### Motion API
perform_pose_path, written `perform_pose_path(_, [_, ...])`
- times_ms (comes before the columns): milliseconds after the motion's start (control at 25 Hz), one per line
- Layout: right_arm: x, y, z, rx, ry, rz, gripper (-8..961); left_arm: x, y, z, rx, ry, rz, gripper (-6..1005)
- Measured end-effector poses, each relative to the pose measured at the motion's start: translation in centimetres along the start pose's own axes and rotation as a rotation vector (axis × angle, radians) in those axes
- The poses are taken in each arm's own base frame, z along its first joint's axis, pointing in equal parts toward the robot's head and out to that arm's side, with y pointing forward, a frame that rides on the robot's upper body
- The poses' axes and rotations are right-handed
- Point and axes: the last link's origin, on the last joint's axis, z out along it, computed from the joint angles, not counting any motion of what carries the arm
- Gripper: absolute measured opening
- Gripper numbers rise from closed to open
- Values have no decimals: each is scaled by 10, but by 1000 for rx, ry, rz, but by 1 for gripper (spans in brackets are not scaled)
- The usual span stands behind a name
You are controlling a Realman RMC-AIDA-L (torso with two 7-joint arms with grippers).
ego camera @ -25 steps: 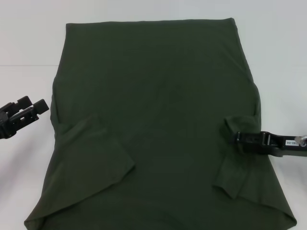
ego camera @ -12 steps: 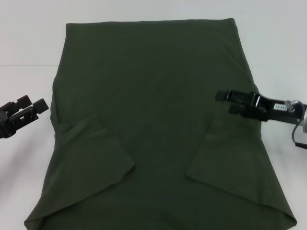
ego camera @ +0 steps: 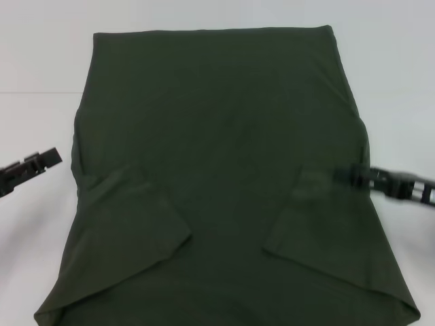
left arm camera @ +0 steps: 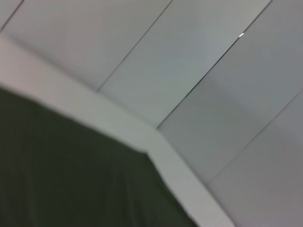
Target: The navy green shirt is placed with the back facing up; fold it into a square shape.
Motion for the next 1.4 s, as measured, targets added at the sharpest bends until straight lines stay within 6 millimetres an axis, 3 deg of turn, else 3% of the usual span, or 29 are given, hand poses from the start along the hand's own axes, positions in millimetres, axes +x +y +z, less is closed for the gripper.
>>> perform_pose_path(280, [38,28,-5,-168,148,-344,944,-2,-8,-12,75,-209,-226,832])
perform_pose_path(520, [58,32,-4,-165,164,-563,945,-1,-13,-27,177,-405,-339,832])
perform_pose_path(880, [68,24,-6,-114,171,-650,945,0,-11,-41,335,-683,-491,832])
perform_pose_path(1120, [71,19,-6,-86,175,-657,944,-10,-7,-31,350,-808,-453,833])
perform_pose_path(1400, [72,19,-5,-82,170,-652,945,-6,-3,-18,341,-834,-396,831])
